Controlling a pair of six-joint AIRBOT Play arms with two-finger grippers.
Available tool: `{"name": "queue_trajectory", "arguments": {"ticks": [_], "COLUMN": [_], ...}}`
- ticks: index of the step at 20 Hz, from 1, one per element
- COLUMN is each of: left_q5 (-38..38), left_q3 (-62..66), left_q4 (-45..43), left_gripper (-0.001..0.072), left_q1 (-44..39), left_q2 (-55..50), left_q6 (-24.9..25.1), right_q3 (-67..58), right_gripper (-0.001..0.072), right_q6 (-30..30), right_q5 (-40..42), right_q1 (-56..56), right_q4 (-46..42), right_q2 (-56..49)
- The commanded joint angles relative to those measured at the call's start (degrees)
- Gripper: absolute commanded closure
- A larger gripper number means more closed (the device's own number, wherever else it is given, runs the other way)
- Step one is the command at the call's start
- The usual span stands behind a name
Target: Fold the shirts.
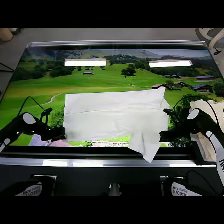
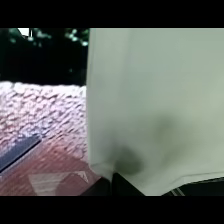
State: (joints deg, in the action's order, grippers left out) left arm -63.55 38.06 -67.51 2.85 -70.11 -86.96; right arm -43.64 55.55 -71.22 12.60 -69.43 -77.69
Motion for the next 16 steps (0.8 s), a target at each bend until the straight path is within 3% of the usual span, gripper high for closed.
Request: {"name": "queue_trajectory", "arguments": {"ticks": [1,6,9,16], "left_q5": [-0.1,-1.3,0.0,2.8], "left_q3": [0.6,12.2,21.2,35.5], "left_q4": [0.0,0.0,-0.2,0.0], "left_gripper": [0.0682,0.0683,0.0684,0.0683], "left_q1": [0.0,0.4,0.4,0.4], "left_q2": [0.2,2.3,1.2,-13.6], "left_q6": [1.6,3.7,2.9,-1.7], "right_q3": [0.4,-12.7,-23.1,-42.3], "right_gripper": [0.0695,0.0696,0.0696,0.0696], "right_q6": [0.7,-3.1,-2.8,-2.9], "right_q5": [0.5,-1.6,4.5,15.1], "right_q1": [0.0,0.0,0.0,-2.6], "right_q4": [0.1,1.0,1.8,7.9], "right_q2": [0.9,4.2,3.3,-12.3]}}
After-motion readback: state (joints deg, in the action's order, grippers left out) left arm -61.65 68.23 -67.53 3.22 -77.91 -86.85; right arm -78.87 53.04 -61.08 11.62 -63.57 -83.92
